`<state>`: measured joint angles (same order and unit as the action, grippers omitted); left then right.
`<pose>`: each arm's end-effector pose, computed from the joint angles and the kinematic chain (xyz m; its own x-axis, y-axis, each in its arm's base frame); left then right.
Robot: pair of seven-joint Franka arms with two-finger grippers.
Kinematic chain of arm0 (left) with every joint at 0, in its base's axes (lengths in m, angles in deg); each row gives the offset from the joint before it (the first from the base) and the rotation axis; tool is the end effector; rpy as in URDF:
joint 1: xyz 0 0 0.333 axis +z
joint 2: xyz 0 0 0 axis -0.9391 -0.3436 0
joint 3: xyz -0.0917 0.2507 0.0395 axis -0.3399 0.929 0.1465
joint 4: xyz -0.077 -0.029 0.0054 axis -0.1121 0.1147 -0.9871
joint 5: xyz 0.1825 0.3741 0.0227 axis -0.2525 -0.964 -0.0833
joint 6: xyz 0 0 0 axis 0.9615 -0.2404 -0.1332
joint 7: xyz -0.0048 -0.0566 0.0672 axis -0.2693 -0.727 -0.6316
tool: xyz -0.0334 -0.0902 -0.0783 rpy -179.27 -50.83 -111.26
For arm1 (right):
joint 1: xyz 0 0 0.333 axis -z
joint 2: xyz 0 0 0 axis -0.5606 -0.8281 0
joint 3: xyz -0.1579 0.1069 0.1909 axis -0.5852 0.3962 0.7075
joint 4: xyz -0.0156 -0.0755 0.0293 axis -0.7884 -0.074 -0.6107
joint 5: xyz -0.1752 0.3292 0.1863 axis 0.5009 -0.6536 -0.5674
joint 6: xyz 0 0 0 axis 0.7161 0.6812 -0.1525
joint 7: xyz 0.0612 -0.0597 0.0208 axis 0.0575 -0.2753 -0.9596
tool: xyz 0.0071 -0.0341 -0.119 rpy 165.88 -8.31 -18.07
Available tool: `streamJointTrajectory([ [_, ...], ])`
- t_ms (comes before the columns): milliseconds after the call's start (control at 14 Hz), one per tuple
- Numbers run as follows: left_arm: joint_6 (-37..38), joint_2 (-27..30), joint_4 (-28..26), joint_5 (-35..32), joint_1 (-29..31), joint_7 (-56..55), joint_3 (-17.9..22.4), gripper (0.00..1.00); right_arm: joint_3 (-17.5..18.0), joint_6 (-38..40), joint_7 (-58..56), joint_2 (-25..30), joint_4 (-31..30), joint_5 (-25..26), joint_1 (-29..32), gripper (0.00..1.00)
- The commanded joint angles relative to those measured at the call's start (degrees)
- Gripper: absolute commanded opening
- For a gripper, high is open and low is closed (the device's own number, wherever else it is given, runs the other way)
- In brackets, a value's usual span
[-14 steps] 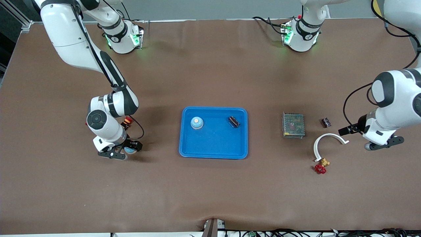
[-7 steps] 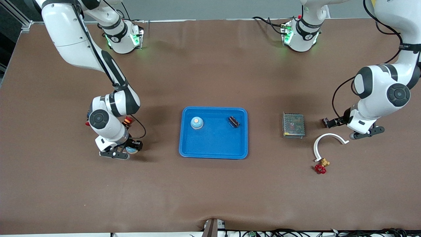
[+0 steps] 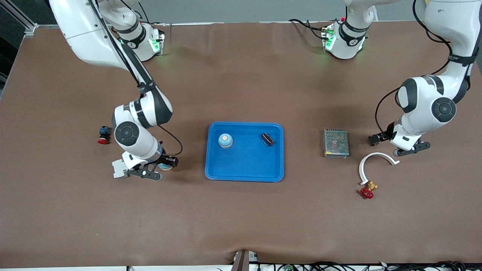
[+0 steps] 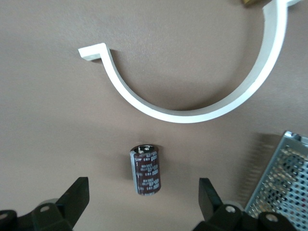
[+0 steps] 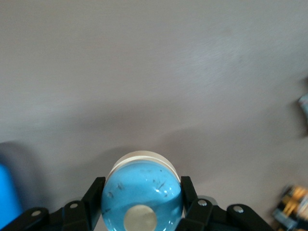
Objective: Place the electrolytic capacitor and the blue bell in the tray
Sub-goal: 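Carry the bell with the right gripper while the left gripper grasps the capacitor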
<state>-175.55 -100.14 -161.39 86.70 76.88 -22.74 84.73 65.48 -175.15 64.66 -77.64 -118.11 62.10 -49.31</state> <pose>0.5406 0.0517 0.1436 0.9616 0.2652 -0.0712 0.2630 -0.9640 -0.0384 0.6171 0.2320 0.1746 0.9614 -0.2751 0.0084 -0.2749 -0.9613 -0.0170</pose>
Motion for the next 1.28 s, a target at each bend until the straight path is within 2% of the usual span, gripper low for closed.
streamJointTrajectory([
  [0,-2.22,-1.55,-0.25,-0.88,0.76,-0.84,-0.53,1.00,0.81,2.27,9.04,-0.20,3.70,0.31,-3.67,0.00],
  [285,-3.54,-3.57,-0.08,-0.79,0.76,-0.84,-0.44,1.00,0.81,2.45,19.42,-3.18,8.80,0.31,-8.34,0.00],
  [641,-4.68,-4.72,0.01,-0.79,1.72,-0.84,-0.36,1.00,0.37,3.07,30.67,-12.41,18.28,1.28,-13.35,0.00],
  [926,-5.47,-5.86,0.10,-0.79,1.37,-1.28,-0.44,1.00,0.19,2.89,32.61,-16.37,21.99,1.37,-14.85,0.00],
  [1211,-5.47,-6.04,0.01,-0.88,1.02,-2.95,-0.71,1.00,0.02,2.89,34.02,-17.96,23.49,1.46,-15.82,0.00],
])
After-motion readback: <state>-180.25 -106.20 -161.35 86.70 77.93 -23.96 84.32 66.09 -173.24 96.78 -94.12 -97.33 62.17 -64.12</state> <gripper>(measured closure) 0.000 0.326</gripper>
